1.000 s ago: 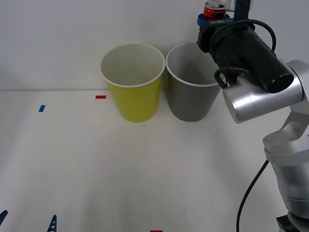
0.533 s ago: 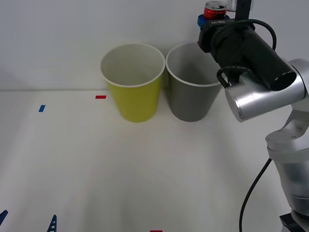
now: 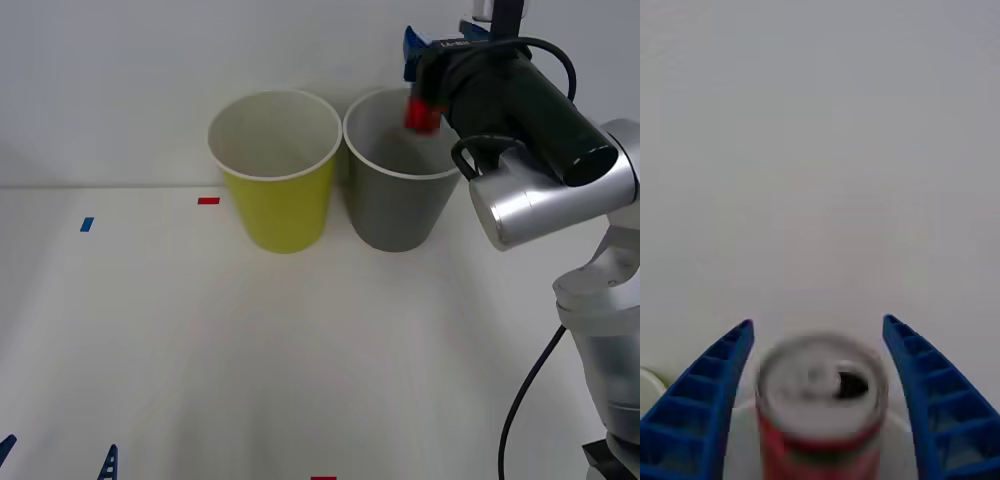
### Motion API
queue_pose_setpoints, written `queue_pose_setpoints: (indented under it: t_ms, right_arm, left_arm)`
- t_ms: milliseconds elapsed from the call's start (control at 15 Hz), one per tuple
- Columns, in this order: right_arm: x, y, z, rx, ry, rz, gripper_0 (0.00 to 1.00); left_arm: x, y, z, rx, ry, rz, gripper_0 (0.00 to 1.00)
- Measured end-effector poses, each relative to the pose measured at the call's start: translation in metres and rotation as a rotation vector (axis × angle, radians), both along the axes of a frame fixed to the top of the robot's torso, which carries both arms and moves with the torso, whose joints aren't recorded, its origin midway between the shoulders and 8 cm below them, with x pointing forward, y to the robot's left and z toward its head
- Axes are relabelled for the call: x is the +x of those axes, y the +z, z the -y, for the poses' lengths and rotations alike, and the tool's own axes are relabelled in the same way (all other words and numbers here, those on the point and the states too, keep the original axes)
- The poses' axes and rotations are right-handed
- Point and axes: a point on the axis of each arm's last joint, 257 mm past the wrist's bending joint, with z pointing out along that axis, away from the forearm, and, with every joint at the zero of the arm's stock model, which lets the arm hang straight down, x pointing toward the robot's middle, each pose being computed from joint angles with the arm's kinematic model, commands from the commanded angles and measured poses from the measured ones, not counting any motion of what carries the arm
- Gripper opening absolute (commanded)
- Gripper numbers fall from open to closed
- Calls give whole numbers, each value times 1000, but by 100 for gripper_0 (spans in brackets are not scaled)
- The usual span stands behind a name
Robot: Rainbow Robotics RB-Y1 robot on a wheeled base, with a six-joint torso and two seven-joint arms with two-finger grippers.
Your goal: Put cans in the gray bin and PET bottles in the light green bin.
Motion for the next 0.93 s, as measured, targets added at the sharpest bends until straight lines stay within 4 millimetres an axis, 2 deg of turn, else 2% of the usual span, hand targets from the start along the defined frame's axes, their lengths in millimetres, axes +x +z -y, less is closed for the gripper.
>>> queue_pose_setpoints:
  t_ms: [933]
  right_arm:
    - [1, 6, 5, -2, -8, 15, 100]
  left_arm:
    - [0, 0, 0, 0, 0, 0, 100]
